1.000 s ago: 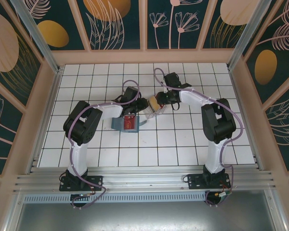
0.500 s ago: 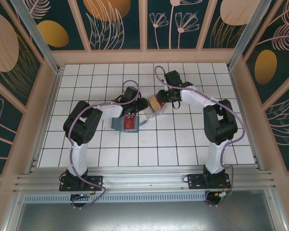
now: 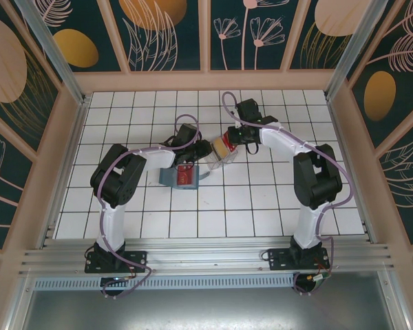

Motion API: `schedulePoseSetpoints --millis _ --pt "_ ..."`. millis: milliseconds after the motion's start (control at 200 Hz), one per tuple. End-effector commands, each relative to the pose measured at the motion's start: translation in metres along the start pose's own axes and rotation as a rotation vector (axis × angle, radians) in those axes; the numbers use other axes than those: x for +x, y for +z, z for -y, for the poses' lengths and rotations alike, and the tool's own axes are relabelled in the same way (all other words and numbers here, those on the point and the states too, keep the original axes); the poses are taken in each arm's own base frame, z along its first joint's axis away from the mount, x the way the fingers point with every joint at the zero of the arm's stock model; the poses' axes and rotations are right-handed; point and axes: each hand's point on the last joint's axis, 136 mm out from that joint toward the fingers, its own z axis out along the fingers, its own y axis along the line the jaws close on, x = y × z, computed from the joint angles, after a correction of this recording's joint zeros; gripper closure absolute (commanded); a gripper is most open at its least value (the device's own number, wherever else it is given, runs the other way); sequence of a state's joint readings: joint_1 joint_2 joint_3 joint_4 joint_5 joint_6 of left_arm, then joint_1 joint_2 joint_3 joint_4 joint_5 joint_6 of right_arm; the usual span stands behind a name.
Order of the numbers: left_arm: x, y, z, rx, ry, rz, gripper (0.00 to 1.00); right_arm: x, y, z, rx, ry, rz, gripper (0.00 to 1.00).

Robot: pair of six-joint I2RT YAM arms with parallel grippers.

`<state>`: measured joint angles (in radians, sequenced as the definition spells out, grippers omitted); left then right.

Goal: Put the credit cards into the card holder

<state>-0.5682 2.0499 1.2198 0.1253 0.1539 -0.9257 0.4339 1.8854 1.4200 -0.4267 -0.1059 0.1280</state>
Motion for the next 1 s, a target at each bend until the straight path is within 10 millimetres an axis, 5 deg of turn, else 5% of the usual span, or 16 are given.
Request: schedulePoseSetpoints --millis 0,646,826,996 --pt "0.015 -0.003 -0.016 -0.047 -0.026 -0.055 0.57 -0.014 -0.017 -0.004 -0.003 -0.012 0.036 0.87" --pt "0.008 -0.009 -0.005 -0.030 -0.018 -0.047 0.57 -0.035 -0.061 -0.034 -0.319 0.096 0.098 0.96" --pt "-0.003 -0.030 0.017 0.019 -0.009 -0.020 0.56 -0.040 -0.092 -0.047 -0.610 0.238 0.110 0.97" --pt "-0.016 -0.061 0.031 0.016 0.031 0.032 0.53 -0.023 -0.096 -0.059 -0.650 0.254 0.083 0.97"
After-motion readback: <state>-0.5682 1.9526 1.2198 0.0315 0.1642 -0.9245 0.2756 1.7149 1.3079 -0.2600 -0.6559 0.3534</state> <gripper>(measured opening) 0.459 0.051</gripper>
